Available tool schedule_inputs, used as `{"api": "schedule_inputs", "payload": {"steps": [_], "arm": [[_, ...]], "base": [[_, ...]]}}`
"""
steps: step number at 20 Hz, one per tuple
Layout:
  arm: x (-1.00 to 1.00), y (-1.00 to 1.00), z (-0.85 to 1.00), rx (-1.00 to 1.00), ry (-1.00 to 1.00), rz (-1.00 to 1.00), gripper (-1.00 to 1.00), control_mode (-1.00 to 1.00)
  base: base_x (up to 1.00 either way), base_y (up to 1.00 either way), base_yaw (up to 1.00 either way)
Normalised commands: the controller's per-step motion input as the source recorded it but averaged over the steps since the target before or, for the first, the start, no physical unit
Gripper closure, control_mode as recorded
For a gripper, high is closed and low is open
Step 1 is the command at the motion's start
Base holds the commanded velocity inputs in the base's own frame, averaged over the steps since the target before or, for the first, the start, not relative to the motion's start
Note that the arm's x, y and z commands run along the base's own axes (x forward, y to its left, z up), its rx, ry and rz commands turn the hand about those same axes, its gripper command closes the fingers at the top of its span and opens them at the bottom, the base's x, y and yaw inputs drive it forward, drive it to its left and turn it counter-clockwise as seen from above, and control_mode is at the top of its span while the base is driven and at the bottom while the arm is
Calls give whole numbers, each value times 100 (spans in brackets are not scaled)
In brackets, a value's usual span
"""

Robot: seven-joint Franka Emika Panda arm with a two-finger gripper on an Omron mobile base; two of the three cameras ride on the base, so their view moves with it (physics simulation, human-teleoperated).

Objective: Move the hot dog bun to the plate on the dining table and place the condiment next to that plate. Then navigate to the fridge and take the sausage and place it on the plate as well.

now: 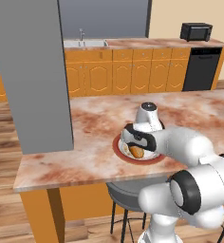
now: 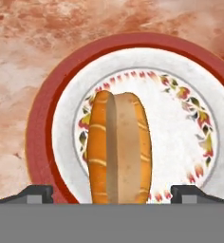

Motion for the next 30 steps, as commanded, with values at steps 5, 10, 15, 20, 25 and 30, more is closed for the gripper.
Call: {"api": "schedule_inputs", "payload": {"steps": [5, 10, 15, 20, 25, 30], "arm": [[-84, 0, 100, 4, -1, 0, -100, -100], [-99, 0, 100, 5, 12, 0, -100, -100], [-79, 1, 69, 1, 26, 0, -100, -100], [-33, 1, 16, 0, 5, 0, -100, -100], [-10, 0, 0, 0, 0, 0, -100, 100], [0, 0, 0, 0, 0, 0, -100, 100]], "base": [[0, 0, 0], [0, 0, 0], [0, 0, 0], [0, 0, 0], [-56, 16, 0], [-100, 95, 10]]}}
